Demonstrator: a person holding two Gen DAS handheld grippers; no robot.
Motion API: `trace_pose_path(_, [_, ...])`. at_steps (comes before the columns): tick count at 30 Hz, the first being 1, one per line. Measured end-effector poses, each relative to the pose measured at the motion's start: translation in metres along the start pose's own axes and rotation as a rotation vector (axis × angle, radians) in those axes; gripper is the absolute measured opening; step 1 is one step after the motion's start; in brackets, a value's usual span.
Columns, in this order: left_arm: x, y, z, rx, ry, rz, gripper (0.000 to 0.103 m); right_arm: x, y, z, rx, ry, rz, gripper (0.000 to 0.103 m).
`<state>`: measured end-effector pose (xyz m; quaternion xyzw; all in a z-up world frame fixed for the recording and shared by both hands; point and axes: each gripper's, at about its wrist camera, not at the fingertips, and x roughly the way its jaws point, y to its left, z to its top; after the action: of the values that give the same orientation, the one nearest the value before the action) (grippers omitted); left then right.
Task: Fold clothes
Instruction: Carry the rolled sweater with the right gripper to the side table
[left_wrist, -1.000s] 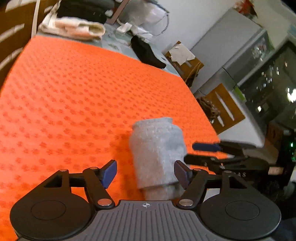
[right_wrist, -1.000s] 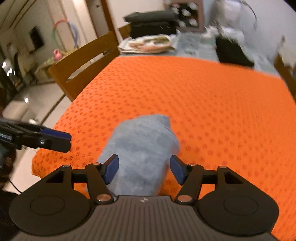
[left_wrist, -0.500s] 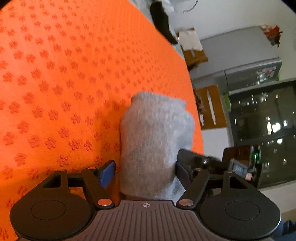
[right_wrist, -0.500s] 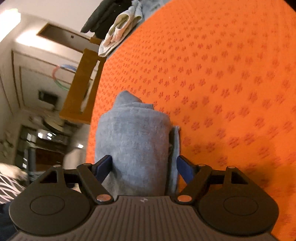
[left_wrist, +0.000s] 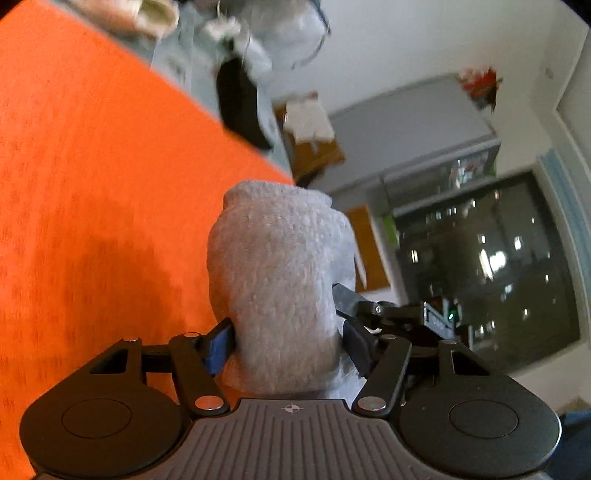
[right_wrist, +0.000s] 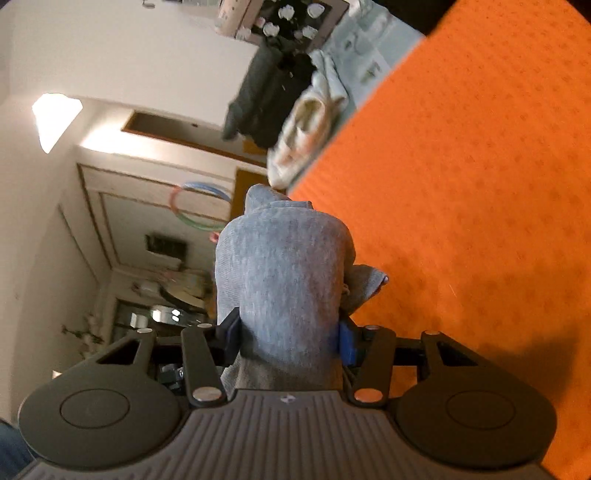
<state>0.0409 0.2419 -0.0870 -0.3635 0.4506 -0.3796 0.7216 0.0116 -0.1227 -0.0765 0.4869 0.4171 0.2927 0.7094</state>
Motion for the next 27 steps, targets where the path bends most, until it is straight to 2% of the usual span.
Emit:
trace_pose_path(4, [0.006,-0.014,0.037,0.027,-0.121,0.032,0.066,0.021,0.005,0.053,0.036,-0.020,0.060,0.057])
trace_pose_path(6, [0.011,-0.015,0.056,0.017,-0.177,0.051,0.066,0.023,0.004,0.082,0.038,-0.021,0.075,0.057])
trace_pose_path(10, [0.025,-0.019,0.097,-0.004,-0.267,0.086,0.066,0.052,0.008,0.141,0.026,-0.013,0.095,0.057])
trace_pose_path(16, [0.067,-0.022,0.165,0.004,-0.324,0.145,0.066,0.083,-0.001,0.226,0.030,-0.043,0.096,0.057])
trace_pose_path(21, [0.123,-0.023,0.221,0.028,-0.329,0.187,0.066,0.105,-0.024,0.298,0.038,-0.091,0.080,0.057])
trace_pose_path(27, [0.179,0.006,0.298,0.019,-0.366,0.213,0.066,0.151,-0.063,0.380,0.050,-0.141,0.104,0.057])
